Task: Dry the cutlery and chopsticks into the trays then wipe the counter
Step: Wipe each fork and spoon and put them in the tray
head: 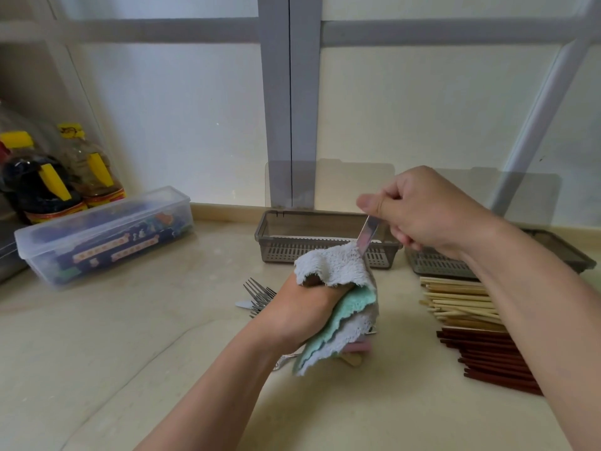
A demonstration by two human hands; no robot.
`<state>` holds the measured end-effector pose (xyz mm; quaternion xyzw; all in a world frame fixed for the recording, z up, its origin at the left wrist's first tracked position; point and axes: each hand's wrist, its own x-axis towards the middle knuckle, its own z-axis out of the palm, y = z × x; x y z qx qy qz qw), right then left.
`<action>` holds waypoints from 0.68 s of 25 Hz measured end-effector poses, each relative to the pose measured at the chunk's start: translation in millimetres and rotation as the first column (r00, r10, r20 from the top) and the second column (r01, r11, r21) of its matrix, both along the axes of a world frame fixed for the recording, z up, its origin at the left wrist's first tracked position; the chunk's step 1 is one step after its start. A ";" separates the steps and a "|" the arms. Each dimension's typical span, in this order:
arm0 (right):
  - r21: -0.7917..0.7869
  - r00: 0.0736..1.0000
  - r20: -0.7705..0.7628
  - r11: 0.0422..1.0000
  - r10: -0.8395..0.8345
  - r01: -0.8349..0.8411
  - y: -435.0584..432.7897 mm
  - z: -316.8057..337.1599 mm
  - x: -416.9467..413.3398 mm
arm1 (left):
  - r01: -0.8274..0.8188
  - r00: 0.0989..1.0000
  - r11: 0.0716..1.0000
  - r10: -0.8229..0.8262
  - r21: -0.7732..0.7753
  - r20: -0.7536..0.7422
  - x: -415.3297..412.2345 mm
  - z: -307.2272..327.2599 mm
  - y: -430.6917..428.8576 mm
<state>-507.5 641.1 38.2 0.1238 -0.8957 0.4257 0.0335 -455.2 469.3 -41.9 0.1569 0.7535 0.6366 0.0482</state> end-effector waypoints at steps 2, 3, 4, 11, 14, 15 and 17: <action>-0.117 0.998 0.026 0.991 -0.065 0.068 1.8 -2.1 -5.5 | -0.002 1.000 1.000 0.002 -0.015 0.011 -2.5 -2.2 -3.4; -0.163 0.996 0.044 0.983 -0.078 0.084 3.6 -3.6 -8.0 | 0.002 1.000 1.000 -0.001 -0.016 0.018 -3.0 -2.0 -4.5; -0.208 0.995 0.064 0.974 -0.083 0.094 5.8 -4.7 -10.3 | -0.001 1.000 1.000 0.001 -0.015 0.020 -3.1 -1.5 -5.4; -0.388 0.981 0.169 0.909 -0.092 0.153 19.7 -1.8 -21.6 | -0.027 0.995 0.998 0.022 -0.051 -0.094 -9.7 -3.7 -16.9; -0.499 0.972 0.152 0.835 -0.181 0.233 34.9 9.0 -31.9 | 0.011 0.991 1.000 -0.010 0.006 -0.131 -20.6 -2.3 -26.1; -0.536 0.966 0.136 0.804 -0.221 0.259 41.5 13.6 -37.5 | 0.092 0.991 0.991 -0.083 0.092 -0.101 -22.6 -0.4 -28.7; -0.581 0.968 0.111 0.776 -0.226 0.248 46.8 15.1 -51.1 | -0.025 0.999 0.946 0.016 0.323 0.028 -29.4 4.3 -33.8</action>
